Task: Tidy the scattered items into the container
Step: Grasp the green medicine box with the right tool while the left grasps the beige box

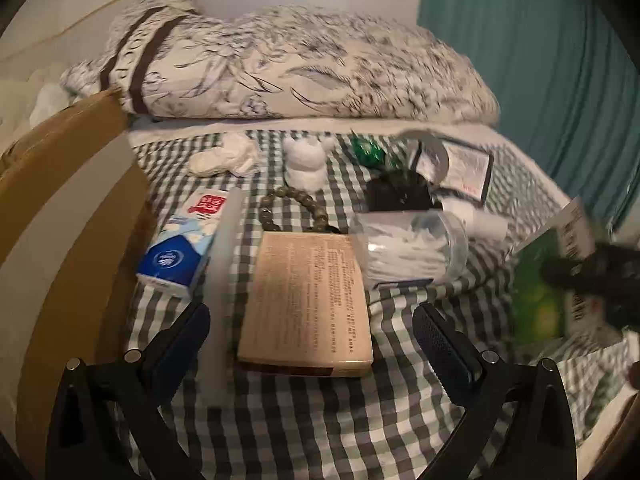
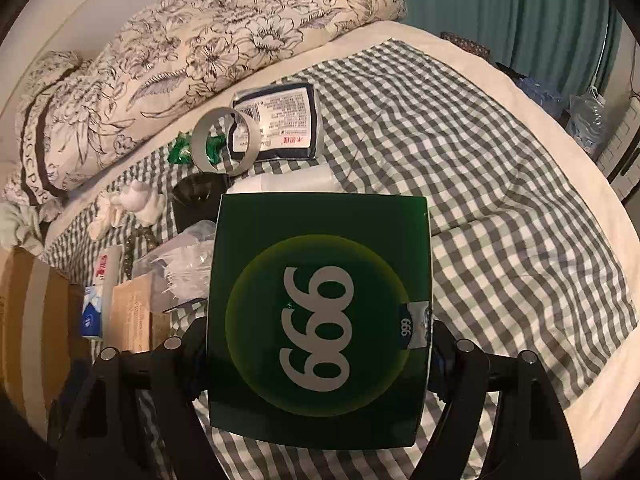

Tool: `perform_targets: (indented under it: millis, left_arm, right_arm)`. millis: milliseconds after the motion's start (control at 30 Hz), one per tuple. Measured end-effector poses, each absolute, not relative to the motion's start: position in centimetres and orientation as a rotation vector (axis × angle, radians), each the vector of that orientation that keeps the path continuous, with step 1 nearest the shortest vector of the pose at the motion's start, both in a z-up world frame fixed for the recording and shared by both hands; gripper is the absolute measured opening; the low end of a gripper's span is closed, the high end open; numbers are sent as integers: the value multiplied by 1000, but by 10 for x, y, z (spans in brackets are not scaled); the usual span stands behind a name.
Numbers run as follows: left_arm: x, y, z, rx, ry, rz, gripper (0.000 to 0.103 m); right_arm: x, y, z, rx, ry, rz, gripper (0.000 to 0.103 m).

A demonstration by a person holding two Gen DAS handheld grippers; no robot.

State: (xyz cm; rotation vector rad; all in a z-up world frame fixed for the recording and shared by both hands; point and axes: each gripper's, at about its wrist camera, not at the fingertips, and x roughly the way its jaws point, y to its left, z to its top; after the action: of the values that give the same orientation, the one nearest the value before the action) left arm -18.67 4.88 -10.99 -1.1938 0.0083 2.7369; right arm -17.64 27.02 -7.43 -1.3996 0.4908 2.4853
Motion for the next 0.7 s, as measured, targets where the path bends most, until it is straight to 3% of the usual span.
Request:
perform_targets:
  millis: [200, 267, 433, 700]
  left_arm:
    - [-212, 55, -151, -1424, 142, 2730, 102]
    - [-214, 49, -149, -1417, 105, 2780, 78]
    - [-198, 33, -120, -1255, -50, 2847, 76]
    - [-191, 41, -115, -1198, -5, 2846, 76]
  right_arm:
    - [-167, 278, -69, -1373, 500, 2505, 80]
    - [-167, 280, -70, -1377, 498, 2504, 80]
    - [-158, 282, -73, -1365, 489, 2507, 80]
    - [-143, 287, -72, -1371, 505, 2509, 80]
